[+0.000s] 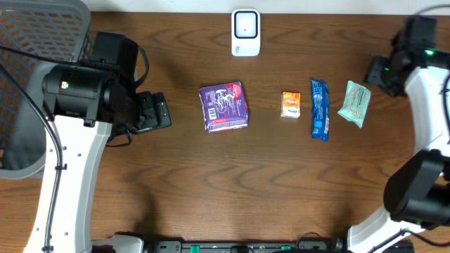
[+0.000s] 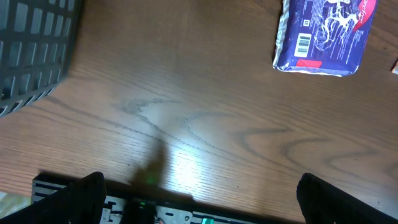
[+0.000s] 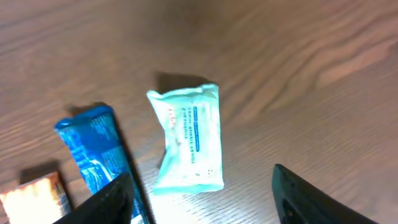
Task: Scan the item barcode
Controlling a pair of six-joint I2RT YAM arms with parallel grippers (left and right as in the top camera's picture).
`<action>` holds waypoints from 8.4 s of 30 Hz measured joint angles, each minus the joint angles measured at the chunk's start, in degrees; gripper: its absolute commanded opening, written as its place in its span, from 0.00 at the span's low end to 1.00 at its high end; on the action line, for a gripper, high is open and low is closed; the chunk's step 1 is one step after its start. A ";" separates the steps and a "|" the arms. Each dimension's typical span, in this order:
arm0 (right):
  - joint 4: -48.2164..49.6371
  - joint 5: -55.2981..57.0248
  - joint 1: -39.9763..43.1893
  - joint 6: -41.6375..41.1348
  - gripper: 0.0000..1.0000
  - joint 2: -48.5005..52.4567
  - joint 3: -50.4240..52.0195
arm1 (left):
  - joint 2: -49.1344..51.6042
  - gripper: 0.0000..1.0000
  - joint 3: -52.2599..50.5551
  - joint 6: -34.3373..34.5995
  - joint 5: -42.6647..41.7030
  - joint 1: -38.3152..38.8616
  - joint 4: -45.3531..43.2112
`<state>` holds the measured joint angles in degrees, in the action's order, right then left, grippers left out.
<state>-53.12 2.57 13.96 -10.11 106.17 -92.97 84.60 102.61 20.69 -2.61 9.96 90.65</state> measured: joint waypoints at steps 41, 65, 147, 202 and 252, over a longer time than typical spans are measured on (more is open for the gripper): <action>25.38 -25.86 -5.55 -12.81 0.01 9.27 -1.81 | 0.00 0.98 0.00 0.00 0.00 0.00 0.00; 55.98 -0.59 -33.81 -36.17 0.01 24.00 -7.56 | 0.02 0.98 0.00 0.00 0.00 0.00 0.00; -25.09 0.37 -15.30 -3.67 0.98 26.36 -23.15 | 0.04 0.98 0.00 0.00 0.00 0.00 0.00; 1.92 39.08 -33.16 -15.32 0.53 22.05 2.82 | 0.04 0.98 0.00 0.00 0.00 0.00 0.00; -8.24 -24.09 -10.62 -3.74 0.18 20.63 -12.79 | 0.04 0.98 0.00 0.00 0.00 0.00 0.00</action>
<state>-61.36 -21.52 3.33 -13.85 126.80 -105.75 84.64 102.61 20.69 -2.61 9.96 90.65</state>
